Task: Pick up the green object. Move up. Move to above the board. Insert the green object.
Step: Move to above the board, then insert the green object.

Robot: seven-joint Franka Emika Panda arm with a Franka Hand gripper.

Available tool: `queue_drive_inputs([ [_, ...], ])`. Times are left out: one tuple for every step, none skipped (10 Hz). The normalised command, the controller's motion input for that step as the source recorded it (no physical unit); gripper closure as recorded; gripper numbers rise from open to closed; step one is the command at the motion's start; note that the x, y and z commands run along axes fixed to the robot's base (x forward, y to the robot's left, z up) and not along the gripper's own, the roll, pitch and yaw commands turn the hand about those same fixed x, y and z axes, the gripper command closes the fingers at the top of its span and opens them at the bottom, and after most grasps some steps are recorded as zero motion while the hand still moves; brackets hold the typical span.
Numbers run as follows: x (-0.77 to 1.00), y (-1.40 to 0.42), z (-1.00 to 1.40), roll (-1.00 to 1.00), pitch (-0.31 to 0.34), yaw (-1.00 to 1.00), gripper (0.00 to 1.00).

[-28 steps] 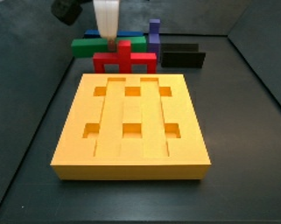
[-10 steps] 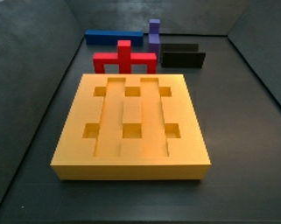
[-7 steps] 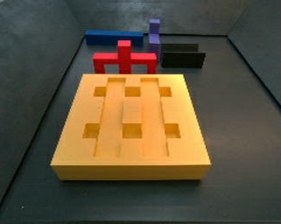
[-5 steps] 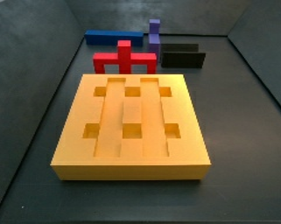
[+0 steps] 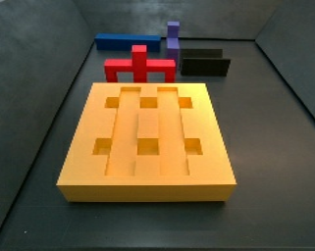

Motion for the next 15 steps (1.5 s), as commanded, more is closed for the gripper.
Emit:
queue_drive_inputs([
  [0.07,-0.03,0.03,0.06,0.215,0.64,1.00],
  [0.08,-0.03,0.03,0.05,0.201,0.41,1.00],
  [0.08,-0.03,0.03,0.05,0.183,0.25,1.00],
  [-0.26,0.00,-0.53,-0.02,0.000,0.00,1.00],
  [-0.27,0.00,-0.66,-0.03,0.000,0.00,1.00],
  [-0.23,0.00,-0.92,-0.13,0.000,0.00,1.00],
  [-0.23,0.00,-0.94,-0.12,0.000,0.00,1.00],
  [-0.26,0.01,-0.97,-0.11,0.000,0.00,1.00],
  [-0.33,0.01,-0.98,-0.10,0.000,0.00,1.00],
  [-0.33,0.00,-0.96,-0.10,0.000,0.00,1.00],
  [-0.29,0.00,-0.94,-0.12,0.000,0.00,1.00],
  [-0.10,0.00,-0.90,-0.14,0.000,0.00,1.00],
  [-0.06,0.00,-0.83,-0.17,0.013,0.00,1.00],
  [0.00,0.00,-0.73,-0.21,0.009,0.01,1.00],
  [0.00,0.00,-0.71,-0.22,0.006,0.02,1.00],
])
